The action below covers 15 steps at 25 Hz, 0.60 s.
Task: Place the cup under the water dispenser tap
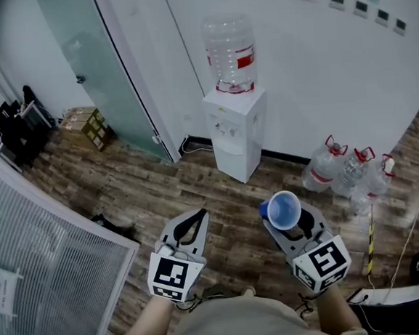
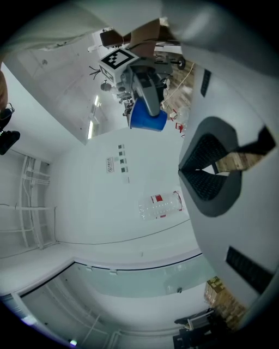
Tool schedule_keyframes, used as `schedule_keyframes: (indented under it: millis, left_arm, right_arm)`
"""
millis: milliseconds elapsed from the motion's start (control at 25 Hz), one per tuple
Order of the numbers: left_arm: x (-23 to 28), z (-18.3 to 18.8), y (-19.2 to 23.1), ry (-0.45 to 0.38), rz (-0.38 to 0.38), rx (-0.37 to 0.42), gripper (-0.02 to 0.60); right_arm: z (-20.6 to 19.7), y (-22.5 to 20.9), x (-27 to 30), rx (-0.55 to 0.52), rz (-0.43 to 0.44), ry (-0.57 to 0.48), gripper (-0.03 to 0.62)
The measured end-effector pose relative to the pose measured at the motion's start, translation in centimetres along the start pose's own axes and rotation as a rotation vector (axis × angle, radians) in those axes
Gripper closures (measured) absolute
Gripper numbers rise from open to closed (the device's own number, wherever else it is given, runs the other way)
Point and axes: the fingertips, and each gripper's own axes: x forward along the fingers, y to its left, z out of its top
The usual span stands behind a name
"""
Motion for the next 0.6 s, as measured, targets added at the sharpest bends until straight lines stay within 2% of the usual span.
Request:
schedule_keyframes:
  millis: [320, 600]
  left_arm:
    - [0.7, -0.5, -0.6, 0.008, 0.034, 0.002, 0.575]
    - [2.8, -1.0, 0.9, -0.011, 0.037, -0.011, 0.575]
  right_arm:
    - [-1.1, -1.3, -0.2, 0.001, 0.023, -0.002, 0.359]
    - [-2.1, -1.8, 2.7, -0.017, 0.034, 0.016, 0.359]
